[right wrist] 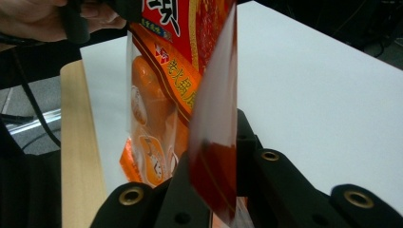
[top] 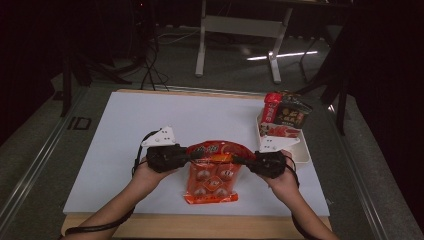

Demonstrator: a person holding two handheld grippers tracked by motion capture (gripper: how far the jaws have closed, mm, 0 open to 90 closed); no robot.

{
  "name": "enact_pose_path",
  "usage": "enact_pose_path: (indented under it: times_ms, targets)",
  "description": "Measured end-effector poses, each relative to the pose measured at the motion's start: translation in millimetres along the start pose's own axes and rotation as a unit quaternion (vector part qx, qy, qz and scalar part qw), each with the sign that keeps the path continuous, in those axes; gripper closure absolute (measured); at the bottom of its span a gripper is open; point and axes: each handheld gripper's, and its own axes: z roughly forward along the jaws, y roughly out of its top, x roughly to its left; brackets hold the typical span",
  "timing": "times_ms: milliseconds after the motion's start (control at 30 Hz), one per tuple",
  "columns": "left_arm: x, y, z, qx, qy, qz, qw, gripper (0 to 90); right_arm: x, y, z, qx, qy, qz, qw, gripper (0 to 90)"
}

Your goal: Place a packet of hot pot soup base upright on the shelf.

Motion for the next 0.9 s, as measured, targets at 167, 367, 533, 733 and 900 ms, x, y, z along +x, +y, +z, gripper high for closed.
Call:
enact_pose_path:
  times_ms: [167,367,533,733,900]
  targets:
    - [-5.6,3.9,-5.9,-0.001,0.002,0.010,0.9999,86.2,8.2,4.0,-6.0,0.000,0.003,-0.010,0.9999,90.0]
    - [-11.2,4.0,-14.8,-0.015,-0.007,0.010,0.9998,81.3,16.1,10.6,-17.0,-0.017,0.029,-0.005,0.9994,90.0]
    - [-10.0,2.8,-18.1,-0.026,-0.003,0.002,0.9997,71.0,23.7,18.2,-23.3,-0.021,0.037,-0.017,0.9989,90.0]
    - [-8.1,-1.0,-22.9,-0.040,0.012,-0.001,0.9991,42.4,26.8,21.5,-24.3,-0.026,0.037,-0.028,0.9986,90.0]
    - [-9.8,-4.9,-26.5,-0.043,0.044,-0.020,0.9979,20.0,26.3,26.9,-29.0,-0.033,0.040,-0.031,0.9982,90.0]
